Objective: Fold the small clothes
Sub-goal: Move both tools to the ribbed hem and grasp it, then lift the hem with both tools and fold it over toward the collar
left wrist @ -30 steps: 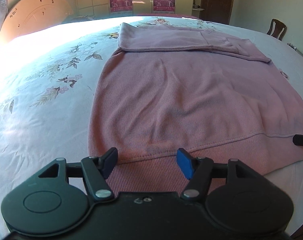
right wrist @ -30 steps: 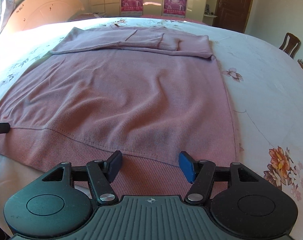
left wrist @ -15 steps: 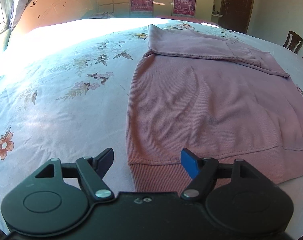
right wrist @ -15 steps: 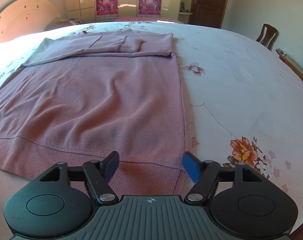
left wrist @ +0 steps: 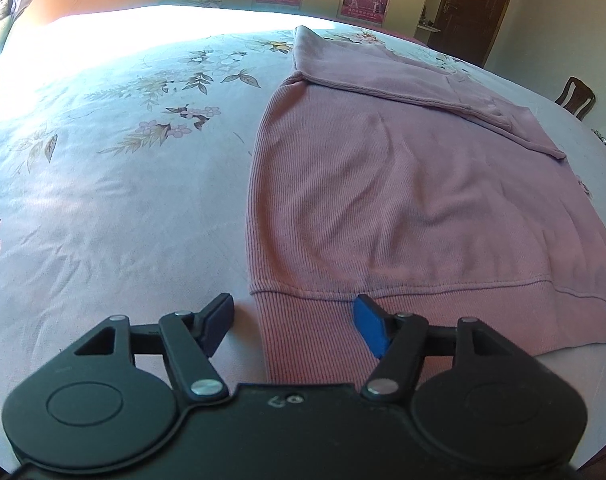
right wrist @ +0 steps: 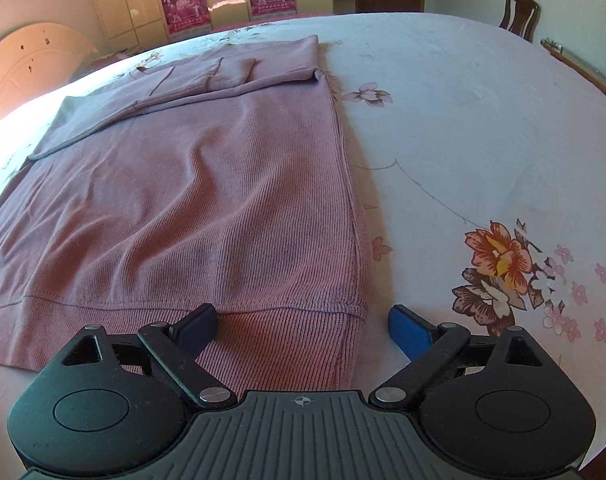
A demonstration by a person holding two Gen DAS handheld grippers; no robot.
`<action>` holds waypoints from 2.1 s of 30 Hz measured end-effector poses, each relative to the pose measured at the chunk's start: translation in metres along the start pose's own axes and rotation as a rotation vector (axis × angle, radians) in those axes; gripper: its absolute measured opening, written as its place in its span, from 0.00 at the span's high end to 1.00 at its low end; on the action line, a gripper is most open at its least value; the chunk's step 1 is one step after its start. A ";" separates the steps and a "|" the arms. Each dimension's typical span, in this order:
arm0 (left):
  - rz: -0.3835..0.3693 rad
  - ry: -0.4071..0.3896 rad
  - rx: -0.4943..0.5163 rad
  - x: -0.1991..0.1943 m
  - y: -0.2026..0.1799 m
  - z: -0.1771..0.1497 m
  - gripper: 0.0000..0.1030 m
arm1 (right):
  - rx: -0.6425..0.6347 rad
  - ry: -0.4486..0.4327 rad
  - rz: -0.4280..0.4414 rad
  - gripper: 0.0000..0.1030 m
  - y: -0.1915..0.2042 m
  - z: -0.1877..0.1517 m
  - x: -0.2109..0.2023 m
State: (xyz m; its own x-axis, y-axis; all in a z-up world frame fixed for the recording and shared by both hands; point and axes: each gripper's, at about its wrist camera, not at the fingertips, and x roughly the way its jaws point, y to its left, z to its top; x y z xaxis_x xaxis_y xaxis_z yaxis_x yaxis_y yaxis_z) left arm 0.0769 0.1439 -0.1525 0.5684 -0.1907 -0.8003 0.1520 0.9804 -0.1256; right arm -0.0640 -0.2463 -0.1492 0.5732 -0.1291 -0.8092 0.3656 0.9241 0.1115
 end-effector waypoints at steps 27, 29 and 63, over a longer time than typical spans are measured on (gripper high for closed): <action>-0.200 -0.078 -0.004 -0.017 -0.008 0.045 0.94 | 0.099 -0.004 0.238 0.79 -0.001 0.037 -0.016; -0.218 -0.094 -0.022 -0.016 -0.011 0.058 0.94 | 0.117 -0.029 0.263 0.79 -0.002 0.049 -0.017; -0.015 -0.106 -0.039 0.198 -0.053 0.301 0.61 | 0.357 -0.077 0.262 0.34 -0.062 0.305 0.185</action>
State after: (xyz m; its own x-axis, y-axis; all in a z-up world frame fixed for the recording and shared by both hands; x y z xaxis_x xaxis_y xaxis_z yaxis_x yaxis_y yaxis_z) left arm 0.4247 0.0394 -0.1284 0.6491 -0.2078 -0.7318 0.1307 0.9781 -0.1618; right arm 0.2430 -0.4375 -0.1297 0.7278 0.0540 -0.6837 0.4235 0.7488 0.5100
